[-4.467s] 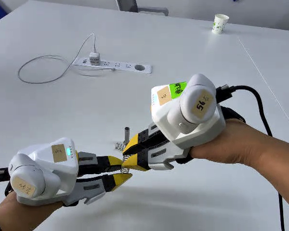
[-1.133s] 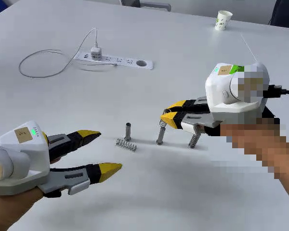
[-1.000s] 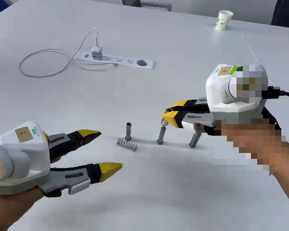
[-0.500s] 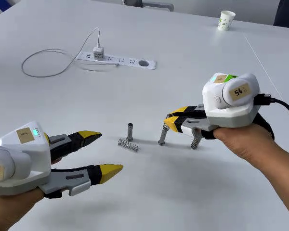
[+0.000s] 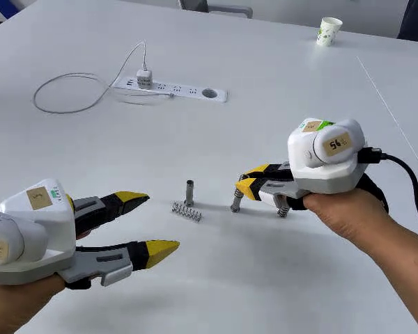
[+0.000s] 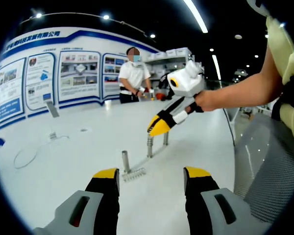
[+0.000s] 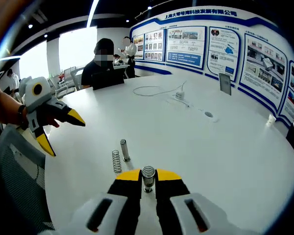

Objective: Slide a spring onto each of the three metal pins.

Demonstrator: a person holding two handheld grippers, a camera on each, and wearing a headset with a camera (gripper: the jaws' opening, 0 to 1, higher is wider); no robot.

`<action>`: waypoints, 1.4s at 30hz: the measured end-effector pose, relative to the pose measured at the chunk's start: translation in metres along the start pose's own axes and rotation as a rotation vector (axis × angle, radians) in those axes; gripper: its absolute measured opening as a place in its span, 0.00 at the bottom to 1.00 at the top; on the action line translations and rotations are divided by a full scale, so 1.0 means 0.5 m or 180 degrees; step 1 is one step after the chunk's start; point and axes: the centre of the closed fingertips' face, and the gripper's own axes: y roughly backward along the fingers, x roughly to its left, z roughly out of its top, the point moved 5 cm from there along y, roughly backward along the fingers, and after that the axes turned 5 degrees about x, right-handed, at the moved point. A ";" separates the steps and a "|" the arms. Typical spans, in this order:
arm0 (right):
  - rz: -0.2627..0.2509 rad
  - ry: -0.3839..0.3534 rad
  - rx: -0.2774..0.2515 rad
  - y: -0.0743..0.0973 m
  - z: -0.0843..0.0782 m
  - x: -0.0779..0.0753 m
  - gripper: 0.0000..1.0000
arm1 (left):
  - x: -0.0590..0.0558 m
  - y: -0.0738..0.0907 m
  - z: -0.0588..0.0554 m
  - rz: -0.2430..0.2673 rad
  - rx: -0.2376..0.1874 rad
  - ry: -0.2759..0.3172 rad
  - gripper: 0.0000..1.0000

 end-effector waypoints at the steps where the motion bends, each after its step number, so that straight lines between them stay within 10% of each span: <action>1: -0.0003 -0.0010 0.0008 -0.002 -0.002 0.000 0.11 | 0.000 0.000 0.000 0.0001 -0.0002 0.0001 0.54; 42: -0.0075 -0.0083 0.0182 -0.043 -0.043 0.011 0.15 | 0.001 0.000 -0.002 0.0005 0.0005 0.0007 0.53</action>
